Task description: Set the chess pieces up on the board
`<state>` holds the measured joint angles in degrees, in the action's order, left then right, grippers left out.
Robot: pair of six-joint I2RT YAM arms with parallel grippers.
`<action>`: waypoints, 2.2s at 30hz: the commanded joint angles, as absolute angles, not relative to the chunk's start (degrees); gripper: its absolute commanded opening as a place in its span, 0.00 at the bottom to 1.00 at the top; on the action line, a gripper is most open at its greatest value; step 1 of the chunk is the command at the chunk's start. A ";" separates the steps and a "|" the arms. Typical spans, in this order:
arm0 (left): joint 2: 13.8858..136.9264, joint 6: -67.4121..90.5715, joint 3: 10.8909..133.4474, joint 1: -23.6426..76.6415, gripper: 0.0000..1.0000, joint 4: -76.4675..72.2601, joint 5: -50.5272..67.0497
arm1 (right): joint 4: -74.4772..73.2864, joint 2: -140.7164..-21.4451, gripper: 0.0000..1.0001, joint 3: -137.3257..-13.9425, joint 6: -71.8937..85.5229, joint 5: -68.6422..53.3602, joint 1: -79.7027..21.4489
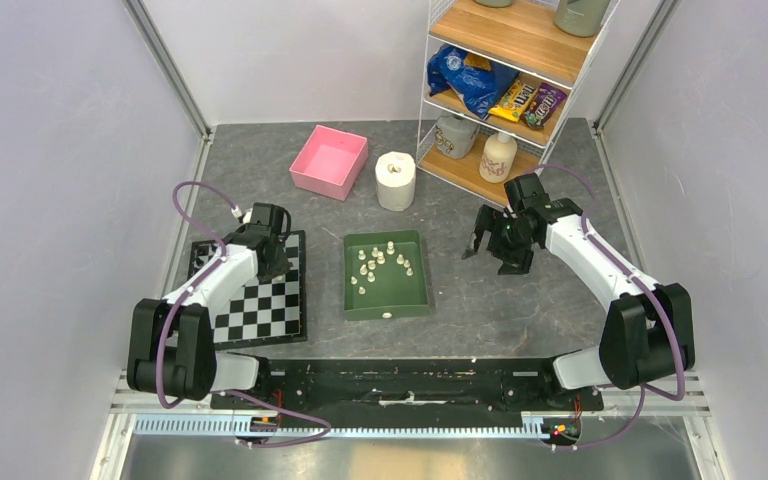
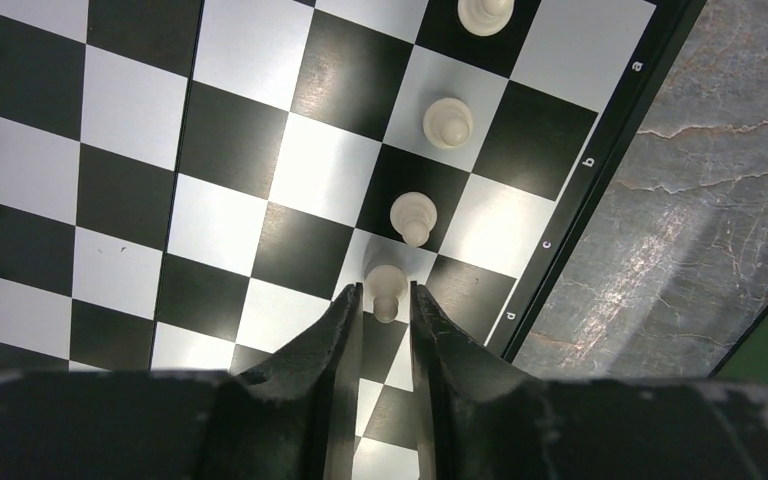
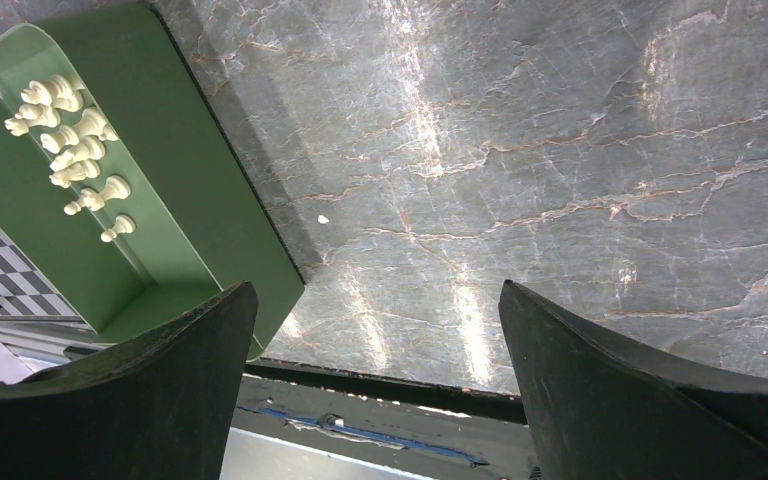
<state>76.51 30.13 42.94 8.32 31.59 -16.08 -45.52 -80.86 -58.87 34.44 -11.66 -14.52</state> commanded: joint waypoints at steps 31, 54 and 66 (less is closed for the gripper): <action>80.27 29.82 66.65 38.50 0.53 34.19 -12.97 | -44.55 -80.24 0.99 -60.00 34.08 -12.07 -14.59; 92.05 30.29 65.65 42.28 0.40 42.87 -19.29 | -44.51 -80.07 0.99 -58.96 33.69 -11.61 -14.61; 94.47 20.69 67.27 39.78 0.39 42.71 -13.68 | -44.47 -79.89 0.99 -58.14 33.66 -11.34 -14.58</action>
